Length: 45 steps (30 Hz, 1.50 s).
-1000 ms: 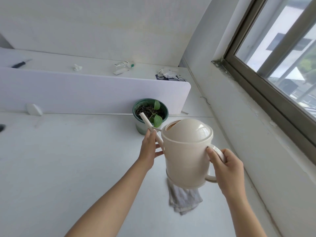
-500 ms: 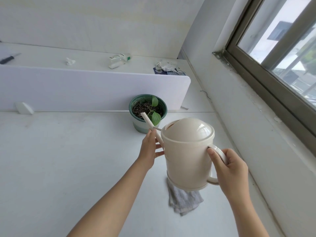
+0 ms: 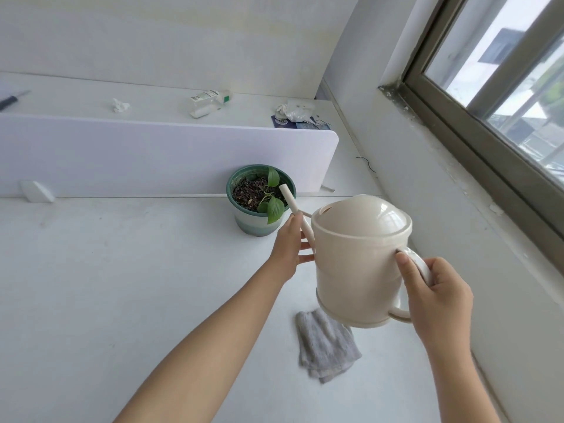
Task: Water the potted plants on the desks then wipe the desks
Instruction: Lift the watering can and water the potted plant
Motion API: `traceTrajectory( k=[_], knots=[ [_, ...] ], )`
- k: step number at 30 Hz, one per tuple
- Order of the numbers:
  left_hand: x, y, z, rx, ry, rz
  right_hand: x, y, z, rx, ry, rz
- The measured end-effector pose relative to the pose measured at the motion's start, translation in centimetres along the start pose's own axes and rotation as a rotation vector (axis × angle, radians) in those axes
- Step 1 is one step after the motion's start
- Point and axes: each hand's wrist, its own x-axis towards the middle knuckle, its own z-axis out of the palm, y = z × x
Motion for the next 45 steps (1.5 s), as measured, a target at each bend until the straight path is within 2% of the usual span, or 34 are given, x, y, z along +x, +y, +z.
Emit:
traceTrajectory(
  k=[6,13,23,31,38,45],
  knots=[
    [0.5,0.1,0.2,0.001,-0.009,-0.021,0.5,-0.5,0.1,-0.017,-0.018,-0.023],
    [-0.3,-0.3,-2.3,-0.071,0.052,-0.014,-0.3,-0.9,1.3,-0.019,-0.089,-0.057],
    [0.3,2.5,-3.5,0.039,0.119,0.002,-0.4,-3.2,3.1,-0.021,-0.101,-0.091],
    [-1.1,-0.6,-3.6,0.006,0.056,-0.039,-2.2,0.0,1.4,0.006,-0.117,-0.021],
    [-3.7,-3.6,-4.1,-0.030,0.108,-0.093,-4.8,2.8,-0.2,0.107,-0.172,0.140],
    [-8.0,-5.8,-7.0,-0.050,0.239,0.074,-7.3,5.1,0.6,0.179,-0.322,0.248]
  ],
)
